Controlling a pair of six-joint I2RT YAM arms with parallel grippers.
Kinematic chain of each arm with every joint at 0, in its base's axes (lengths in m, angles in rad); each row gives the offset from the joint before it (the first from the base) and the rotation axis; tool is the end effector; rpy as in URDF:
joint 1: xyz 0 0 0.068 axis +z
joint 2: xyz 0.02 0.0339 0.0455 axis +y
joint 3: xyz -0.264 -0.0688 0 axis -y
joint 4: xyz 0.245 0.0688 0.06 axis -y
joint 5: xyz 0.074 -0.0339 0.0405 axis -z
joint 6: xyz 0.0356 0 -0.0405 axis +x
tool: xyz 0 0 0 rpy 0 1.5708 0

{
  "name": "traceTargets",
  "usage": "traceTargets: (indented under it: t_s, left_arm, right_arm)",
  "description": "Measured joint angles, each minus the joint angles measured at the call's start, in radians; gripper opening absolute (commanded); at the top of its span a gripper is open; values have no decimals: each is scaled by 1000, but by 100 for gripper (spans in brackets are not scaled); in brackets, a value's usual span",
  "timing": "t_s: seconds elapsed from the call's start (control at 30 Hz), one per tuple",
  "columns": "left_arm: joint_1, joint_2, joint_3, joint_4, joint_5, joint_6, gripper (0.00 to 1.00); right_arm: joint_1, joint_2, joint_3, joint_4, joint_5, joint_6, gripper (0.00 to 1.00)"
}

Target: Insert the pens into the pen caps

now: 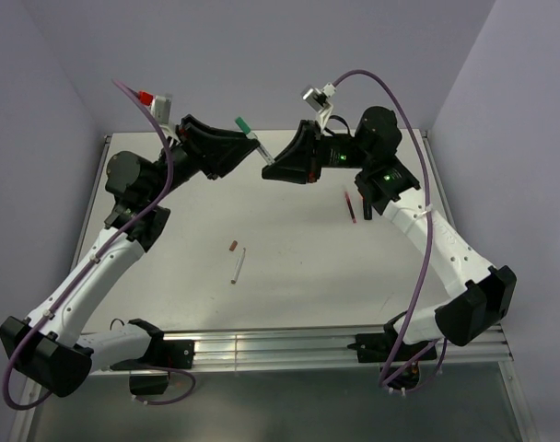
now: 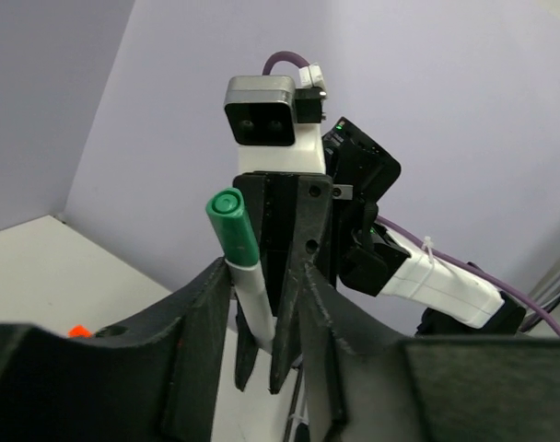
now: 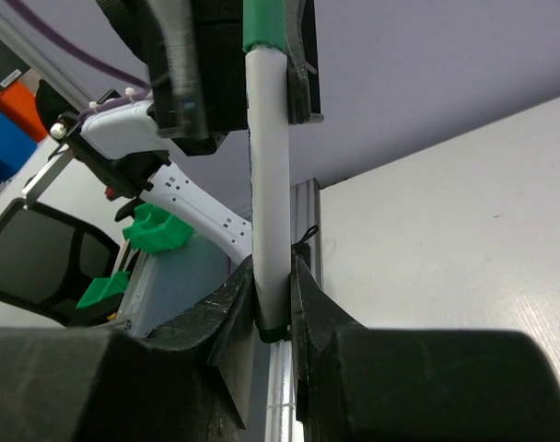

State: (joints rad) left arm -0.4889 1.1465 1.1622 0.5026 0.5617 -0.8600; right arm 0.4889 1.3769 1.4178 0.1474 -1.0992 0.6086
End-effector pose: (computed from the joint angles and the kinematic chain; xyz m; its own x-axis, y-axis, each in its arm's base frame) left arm 0.2081 -0.1322 0.4695 -0.3254 -0.5534 -0.7667 0.8573 0.1694 -0.4862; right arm 0.2500 0.1689 0.4594 -0.4281 0.0665 -0.9013 -0.9034 -0.0584 0.4248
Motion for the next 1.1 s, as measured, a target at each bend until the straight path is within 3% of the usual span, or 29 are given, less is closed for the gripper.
traceTargets:
  t_s: [0.2, 0.4, 0.53, 0.67, 0.97, 1.1]
  left_arm:
    - [-6, 12, 0, -4, -2, 6, 30]
    - [-13, 16, 10, -14, 3, 2, 0]
    - [-13, 26, 24, -18, 19, 6, 0]
    - [-13, 29, 33, -32, 43, 27, 0]
    - [-11, 54, 54, -61, 71, 81, 0]
    - [-10, 64, 62, -72, 81, 85, 0]
  right_arm:
    - [11, 0, -3, 8, -5, 0, 0]
    - [18, 2, -5, 17, -10, -5, 0]
    - [18, 2, -5, 27, -14, -4, 11]
    - [18, 0, -18, 34, -19, -5, 29]
    - [24, -7, -86, 16, -40, -12, 40]
    - [25, -12, -102, 6, -40, -26, 53]
